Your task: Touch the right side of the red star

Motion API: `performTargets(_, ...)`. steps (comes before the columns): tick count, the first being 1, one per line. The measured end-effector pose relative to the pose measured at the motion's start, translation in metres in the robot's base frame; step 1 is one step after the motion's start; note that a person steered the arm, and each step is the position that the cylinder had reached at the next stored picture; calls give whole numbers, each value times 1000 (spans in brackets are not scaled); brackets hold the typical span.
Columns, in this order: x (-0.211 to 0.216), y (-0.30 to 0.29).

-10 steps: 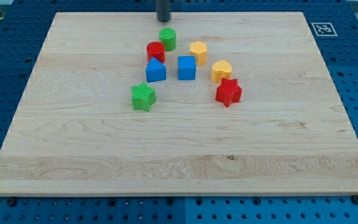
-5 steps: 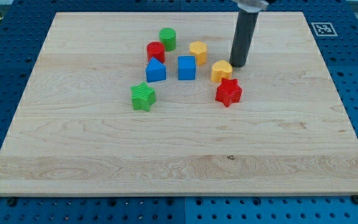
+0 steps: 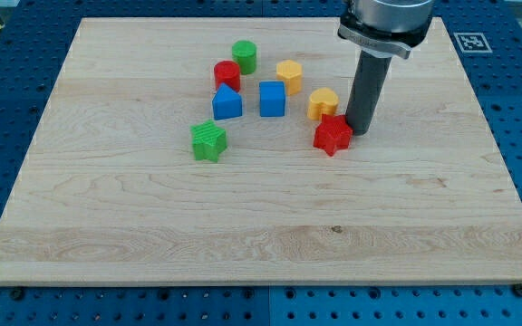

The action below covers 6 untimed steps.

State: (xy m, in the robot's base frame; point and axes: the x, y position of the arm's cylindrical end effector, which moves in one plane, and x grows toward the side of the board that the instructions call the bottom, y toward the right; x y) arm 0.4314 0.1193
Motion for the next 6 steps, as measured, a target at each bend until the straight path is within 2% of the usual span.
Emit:
performTargets(2,19,0)
performTargets(5,83,9)
performTargets(6,117,50)
